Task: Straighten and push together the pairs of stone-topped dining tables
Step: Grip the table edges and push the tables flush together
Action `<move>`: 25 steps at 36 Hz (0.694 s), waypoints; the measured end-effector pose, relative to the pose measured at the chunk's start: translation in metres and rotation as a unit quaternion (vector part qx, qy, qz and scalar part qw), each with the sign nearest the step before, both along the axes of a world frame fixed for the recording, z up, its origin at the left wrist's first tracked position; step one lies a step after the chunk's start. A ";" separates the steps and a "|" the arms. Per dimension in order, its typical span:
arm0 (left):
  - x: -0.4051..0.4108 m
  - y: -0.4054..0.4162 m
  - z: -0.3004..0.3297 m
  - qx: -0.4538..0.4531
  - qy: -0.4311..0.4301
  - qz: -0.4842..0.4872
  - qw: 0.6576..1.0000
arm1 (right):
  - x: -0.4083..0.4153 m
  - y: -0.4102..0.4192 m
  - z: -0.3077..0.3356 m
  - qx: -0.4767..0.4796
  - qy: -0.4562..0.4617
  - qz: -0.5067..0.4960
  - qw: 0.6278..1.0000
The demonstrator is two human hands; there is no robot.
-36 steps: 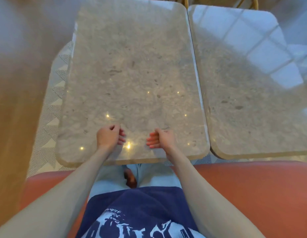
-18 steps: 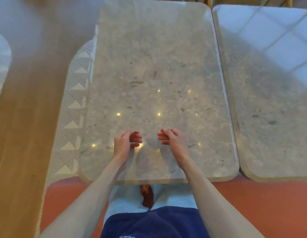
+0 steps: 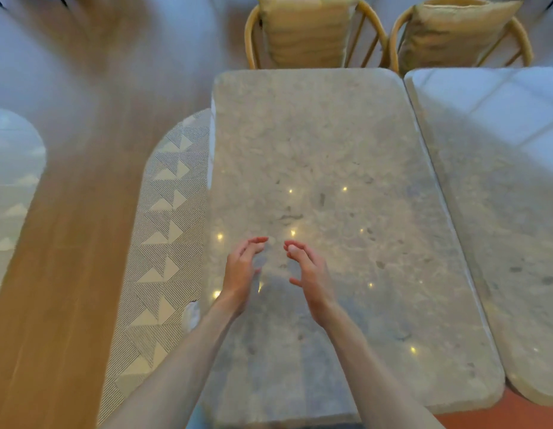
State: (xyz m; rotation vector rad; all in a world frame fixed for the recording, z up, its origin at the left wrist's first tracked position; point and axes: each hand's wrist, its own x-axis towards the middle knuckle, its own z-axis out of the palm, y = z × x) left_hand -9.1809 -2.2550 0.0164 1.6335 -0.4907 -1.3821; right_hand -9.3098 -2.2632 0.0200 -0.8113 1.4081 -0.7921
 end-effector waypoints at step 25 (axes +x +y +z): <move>0.309 -0.132 0.119 -0.107 0.022 -0.215 0.970 | 0.315 -0.102 0.096 -0.119 0.054 -0.114 0.985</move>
